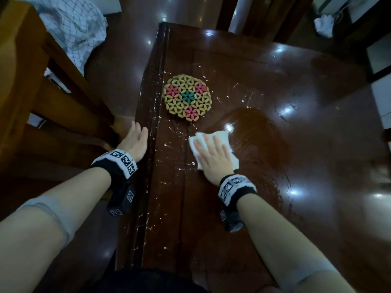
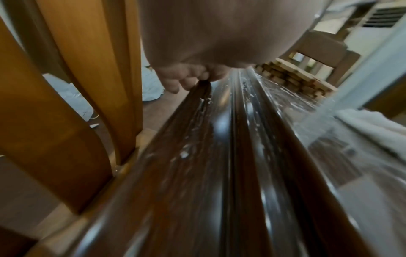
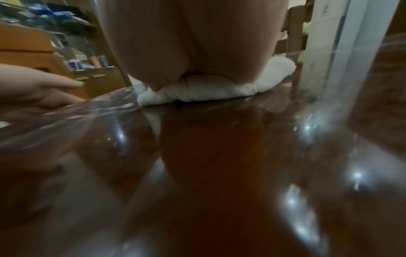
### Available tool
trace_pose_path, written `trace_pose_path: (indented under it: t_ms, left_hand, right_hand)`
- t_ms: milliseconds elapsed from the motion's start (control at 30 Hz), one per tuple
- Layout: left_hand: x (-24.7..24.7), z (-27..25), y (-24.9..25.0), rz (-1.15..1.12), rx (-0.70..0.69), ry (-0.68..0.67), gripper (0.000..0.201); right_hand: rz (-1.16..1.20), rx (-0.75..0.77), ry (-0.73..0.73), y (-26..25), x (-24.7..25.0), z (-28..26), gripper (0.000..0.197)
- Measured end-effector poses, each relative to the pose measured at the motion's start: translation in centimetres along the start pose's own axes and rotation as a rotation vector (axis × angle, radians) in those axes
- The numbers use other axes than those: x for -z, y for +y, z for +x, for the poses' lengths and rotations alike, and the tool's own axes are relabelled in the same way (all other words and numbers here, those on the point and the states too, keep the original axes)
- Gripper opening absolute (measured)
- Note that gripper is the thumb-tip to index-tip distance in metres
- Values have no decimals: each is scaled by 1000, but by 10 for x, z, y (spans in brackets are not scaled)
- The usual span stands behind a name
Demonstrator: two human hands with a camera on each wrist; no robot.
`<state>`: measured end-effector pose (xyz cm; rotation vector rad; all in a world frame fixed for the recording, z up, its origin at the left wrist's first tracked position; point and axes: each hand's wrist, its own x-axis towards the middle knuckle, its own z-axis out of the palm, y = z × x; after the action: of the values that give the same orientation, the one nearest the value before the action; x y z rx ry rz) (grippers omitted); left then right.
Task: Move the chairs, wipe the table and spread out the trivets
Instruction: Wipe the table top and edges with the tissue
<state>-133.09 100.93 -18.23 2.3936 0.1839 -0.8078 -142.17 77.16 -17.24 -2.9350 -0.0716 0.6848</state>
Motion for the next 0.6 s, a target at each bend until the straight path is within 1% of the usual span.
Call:
trace_pose_path:
  t_ms: [167,233,267,300,333,367,400,433,467,500,533,567,600]
  left_hand:
    - [-2,-38,-17,31,-25,-59,59]
    - [0,-50,-22,31,-25,-77,58]
    - [1,-54,-25,23,-25,-86,58]
    - [3,-58,-27,15,-23,-90,58]
    - [5,-61,-31,2,-21,-87,58]
    - [7,-63,-35,-12,-22,-78,58]
    - [9,-65,-40,-25,-25,-69,59]
    - [11,-67,-45,-35,-28,-65,60]
    - [12,-68,-49,-49,-28,-66,60]
    - [12,-71,-53,-69,-28,-72,60]
    - [12,-73,-56,-88,-30,-78,60]
    - [11,-76,-59,-104,-31,-83,59]
    - [10,-79,-62,-118,-32,-86,58]
  right_hand:
    - [-21,204,7,-65,-39,-47,52]
    - [-13,269,-20,-83,-46,-61,55]
    - [51,289,-50,-89,-45,-67,51]
    - [189,300,-69,-92,-44,-73,46]
    - [386,280,-42,-96,-37,-79,42]
    - [611,210,32,-94,-34,-83,39]
    - [827,92,118,-92,-27,-88,36]
    - [1011,-45,209,-88,-21,-90,35]
    - [1131,-169,311,-81,-16,-92,33]
    - [1177,-278,430,-71,-13,-93,31]
    - [1173,-368,559,-60,-9,-93,28]
    - [1153,-437,668,-47,-7,-92,31]
    - [1110,-468,727,-37,-4,-90,35]
